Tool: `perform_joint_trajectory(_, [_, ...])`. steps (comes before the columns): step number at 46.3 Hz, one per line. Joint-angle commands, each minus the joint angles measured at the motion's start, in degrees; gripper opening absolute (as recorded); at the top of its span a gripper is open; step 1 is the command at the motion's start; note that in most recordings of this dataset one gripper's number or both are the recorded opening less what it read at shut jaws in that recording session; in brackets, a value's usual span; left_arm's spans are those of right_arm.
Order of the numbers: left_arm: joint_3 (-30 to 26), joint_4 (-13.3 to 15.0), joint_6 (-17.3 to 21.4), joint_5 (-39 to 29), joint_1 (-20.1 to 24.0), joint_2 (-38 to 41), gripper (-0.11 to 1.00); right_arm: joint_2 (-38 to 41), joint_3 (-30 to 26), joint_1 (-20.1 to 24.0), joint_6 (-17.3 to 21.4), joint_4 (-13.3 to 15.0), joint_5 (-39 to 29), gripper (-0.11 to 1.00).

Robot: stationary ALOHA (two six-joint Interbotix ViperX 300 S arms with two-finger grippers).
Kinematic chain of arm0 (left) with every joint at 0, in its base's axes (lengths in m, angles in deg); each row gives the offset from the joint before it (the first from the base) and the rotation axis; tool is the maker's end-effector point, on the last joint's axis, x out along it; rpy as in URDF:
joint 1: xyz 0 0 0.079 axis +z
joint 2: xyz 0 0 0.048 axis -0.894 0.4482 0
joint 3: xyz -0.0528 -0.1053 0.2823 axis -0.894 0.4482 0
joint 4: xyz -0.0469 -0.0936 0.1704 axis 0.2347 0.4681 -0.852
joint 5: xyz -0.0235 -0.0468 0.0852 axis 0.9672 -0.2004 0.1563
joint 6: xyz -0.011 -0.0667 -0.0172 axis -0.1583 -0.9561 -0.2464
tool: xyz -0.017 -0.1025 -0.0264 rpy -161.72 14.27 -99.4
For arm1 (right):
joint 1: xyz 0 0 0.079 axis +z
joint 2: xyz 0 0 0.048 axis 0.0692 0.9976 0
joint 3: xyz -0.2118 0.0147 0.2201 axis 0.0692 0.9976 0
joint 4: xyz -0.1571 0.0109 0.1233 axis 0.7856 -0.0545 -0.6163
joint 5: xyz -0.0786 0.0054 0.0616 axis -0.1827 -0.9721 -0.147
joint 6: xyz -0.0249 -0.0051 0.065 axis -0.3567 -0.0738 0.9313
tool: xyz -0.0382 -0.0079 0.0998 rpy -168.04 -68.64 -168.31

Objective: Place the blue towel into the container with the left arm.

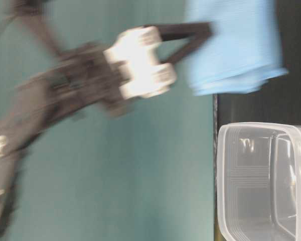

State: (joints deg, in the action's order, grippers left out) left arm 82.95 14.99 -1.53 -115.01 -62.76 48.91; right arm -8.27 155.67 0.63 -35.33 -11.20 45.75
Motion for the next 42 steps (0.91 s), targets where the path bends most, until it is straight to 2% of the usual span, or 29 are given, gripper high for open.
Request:
perform_joint_trajectory(1, [1.32, -0.26, -0.09, -1.93, -0.09, -7.12, 0.06, 0.18, -0.44, -0.18, 0.09, -0.18, 0.09, 0.74])
perform_joint_trajectory(8, [8.09, -0.26, -0.53, -3.69, 0.18, -15.29, 0.06, 0.0, -0.44, -0.18, 0.09, -0.09, -0.18, 0.74])
perform_joint_trajectory(15, [18.63, -0.26, -1.14, -3.52, 1.67, -22.41, 0.06, 0.0, -0.44, -0.18, 0.09, -0.18, -0.18, 0.74])
perform_joint_trajectory(24, [30.5, -0.18, -0.09, 1.85, 3.25, -29.79, 0.06, 0.18, -0.44, -0.18, 0.09, -0.18, -0.18, 0.74])
perform_joint_trajectory(33, [35.77, -0.26, -0.09, 8.61, 3.6, -31.55, 0.06, 0.26, -0.35, -0.44, 0.09, -0.18, -0.18, 0.74])
perform_joint_trajectory(42, [37.97, -0.26, -0.26, 10.37, 3.78, -30.23, 0.06, 0.26, -0.35, -0.62, 0.09, -0.18, -0.18, 0.74])
